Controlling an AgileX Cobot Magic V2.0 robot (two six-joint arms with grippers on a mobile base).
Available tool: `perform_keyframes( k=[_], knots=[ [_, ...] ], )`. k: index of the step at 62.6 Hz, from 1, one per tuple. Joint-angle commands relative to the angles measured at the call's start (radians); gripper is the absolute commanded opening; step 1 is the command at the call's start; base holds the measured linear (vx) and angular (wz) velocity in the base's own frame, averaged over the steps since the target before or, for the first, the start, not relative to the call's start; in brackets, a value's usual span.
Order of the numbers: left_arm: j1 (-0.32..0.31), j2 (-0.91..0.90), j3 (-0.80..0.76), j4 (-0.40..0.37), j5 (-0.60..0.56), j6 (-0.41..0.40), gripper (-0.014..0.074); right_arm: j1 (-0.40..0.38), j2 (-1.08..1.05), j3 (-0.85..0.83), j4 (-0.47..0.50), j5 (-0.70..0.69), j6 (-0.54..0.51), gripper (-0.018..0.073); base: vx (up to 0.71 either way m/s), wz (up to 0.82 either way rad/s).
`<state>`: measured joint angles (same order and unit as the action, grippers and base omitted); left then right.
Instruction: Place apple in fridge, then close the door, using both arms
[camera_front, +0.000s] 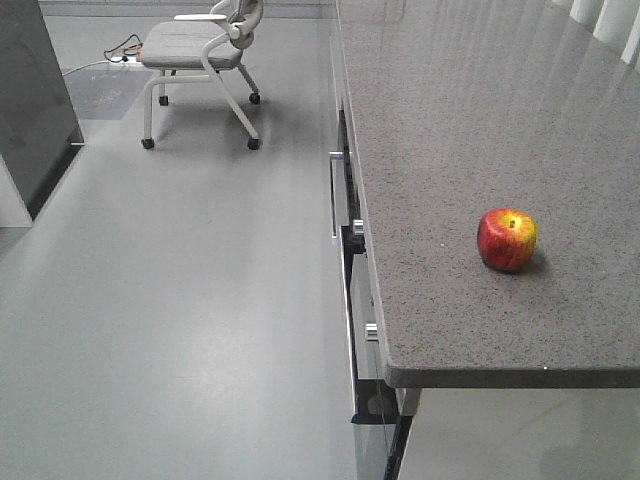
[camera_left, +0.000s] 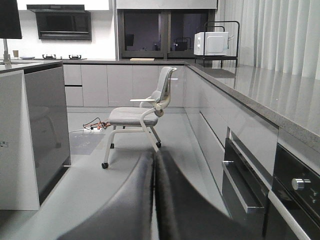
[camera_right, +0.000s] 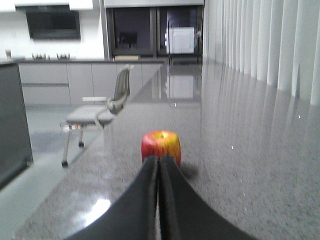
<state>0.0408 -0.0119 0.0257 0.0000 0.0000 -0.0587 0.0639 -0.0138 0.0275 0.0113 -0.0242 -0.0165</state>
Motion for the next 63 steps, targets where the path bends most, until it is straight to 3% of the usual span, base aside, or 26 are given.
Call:
perform_keyframes(
  k=[1, 8, 20, 34, 45, 55, 63],
  knots=[
    [-0.002, -0.015, 0.021, -0.012, -0.077, -0.010, -0.0006, -0.003, -0.008, -0.020, 0.035, -0.106, 0.017, -0.0003, 0.00, 0.00],
    [-0.002, -0.015, 0.021, -0.012, -0.077, -0.010, -0.0006, -0.003, 0.036, -0.121, 0.031, -0.001, 0.011, -0.0003, 0.00, 0.00],
    [-0.002, -0.015, 0.021, -0.012, -0.077, -0.010, -0.0006, -0.003, 0.174, -0.340, -0.060, 0.227, 0.011, -0.0003, 0.00, 0.00],
    [-0.002, -0.015, 0.021, -0.012, -0.077, -0.010, -0.0006, -0.003, 0.380, -0.575, -0.063, 0.520, 0.011, -0.0003, 0.00, 0.00],
    [-0.002, -0.015, 0.021, -0.012, -0.077, -0.010, -0.0006, -0.003, 0.556, -0.693, -0.052, 0.650, 0.017, 0.0008, 0.00, 0.00],
    [-0.002, -0.015, 0.021, -0.012, -0.077, -0.010, -0.0006, -0.003, 0.696, -0.787, -0.052, 0.711, 0.010, 0.0104, 0.00, 0.00],
    [-0.002, -0.015, 0.021, -0.012, -0.077, -0.010, -0.0006, -0.003, 0.804, -0.854, -0.044, 0.742, 0.010, 0.0277, 0.00, 0.00]
  ],
)
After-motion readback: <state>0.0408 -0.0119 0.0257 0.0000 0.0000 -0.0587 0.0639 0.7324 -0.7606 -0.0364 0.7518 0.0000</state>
